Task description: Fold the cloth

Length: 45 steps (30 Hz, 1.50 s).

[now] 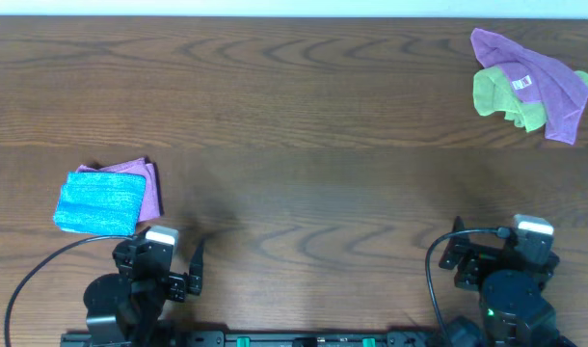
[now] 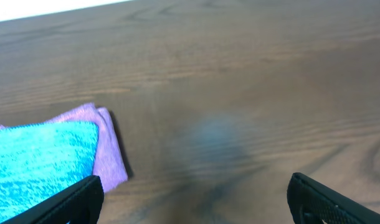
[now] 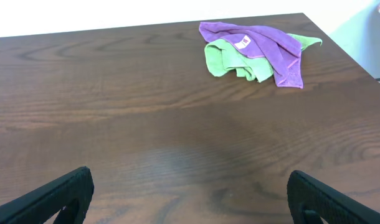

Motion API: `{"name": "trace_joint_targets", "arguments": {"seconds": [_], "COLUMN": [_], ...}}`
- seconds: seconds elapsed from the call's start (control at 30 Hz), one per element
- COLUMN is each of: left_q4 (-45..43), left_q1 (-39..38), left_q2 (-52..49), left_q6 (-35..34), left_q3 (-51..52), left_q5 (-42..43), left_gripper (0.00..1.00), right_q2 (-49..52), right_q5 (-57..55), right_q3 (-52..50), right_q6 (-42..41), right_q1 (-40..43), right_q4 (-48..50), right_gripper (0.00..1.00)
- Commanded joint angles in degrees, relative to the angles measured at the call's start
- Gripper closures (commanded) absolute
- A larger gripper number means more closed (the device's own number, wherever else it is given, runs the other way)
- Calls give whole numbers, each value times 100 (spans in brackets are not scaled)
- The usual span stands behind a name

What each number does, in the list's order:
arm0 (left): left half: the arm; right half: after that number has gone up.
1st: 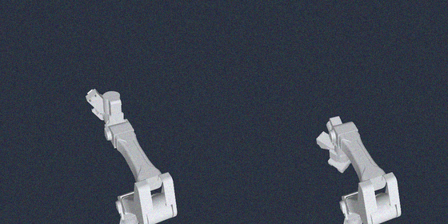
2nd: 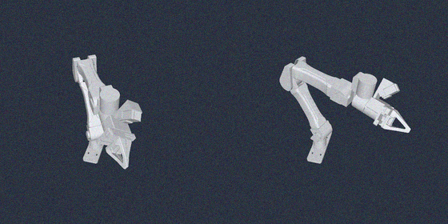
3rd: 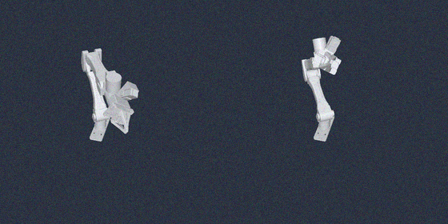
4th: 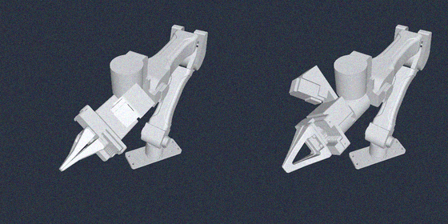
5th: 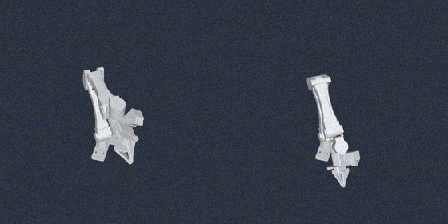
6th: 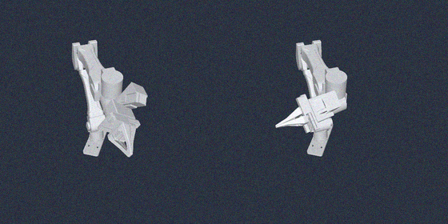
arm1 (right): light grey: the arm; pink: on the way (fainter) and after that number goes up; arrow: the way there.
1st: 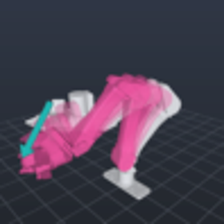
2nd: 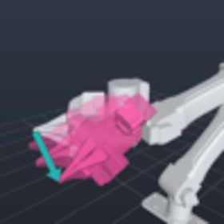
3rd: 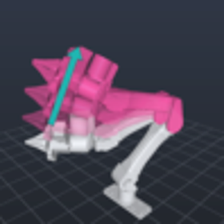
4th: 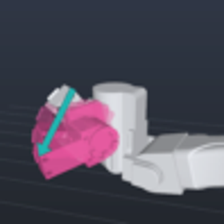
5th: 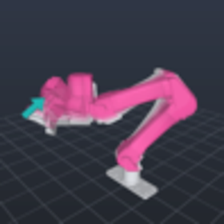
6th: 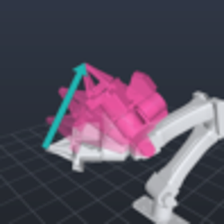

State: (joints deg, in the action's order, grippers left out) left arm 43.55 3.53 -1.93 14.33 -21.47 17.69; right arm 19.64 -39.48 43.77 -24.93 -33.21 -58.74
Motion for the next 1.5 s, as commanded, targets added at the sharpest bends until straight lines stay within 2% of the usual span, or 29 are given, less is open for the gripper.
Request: {"name": "trace_joint_targets", "arguments": {"seconds": [0.0, 0.3, 0.5, 0.67, 1.47], "left_q4": [44, 151, -146, -118, -111], "left_q1": [-31, -17, -20, -24, -24], "left_q2": [177, 175, 175, 175, 175], "left_q6": [243, 164, -957, -1460, -1475], "left_q3": [223, 621, 1182, 1198, 1198], "left_q5": [-76, -184, -223, -1078, -933], "left_gripper": [5, 5, 5, 5, 5], "right_q2": [-24, -24, -24, -24, -28], "right_q5": [-76, -76, -76, -76, -129], "right_q3": [46, 46, 46, 46, 46], "right_q6": [81, 79, 81, 81, 175], "right_q1": [31, 31, 31, 31, 61], "right_q4": [-2, -2, 0, -2, -109], "right_gripper": [1, 1, 1, 1, 1]}}
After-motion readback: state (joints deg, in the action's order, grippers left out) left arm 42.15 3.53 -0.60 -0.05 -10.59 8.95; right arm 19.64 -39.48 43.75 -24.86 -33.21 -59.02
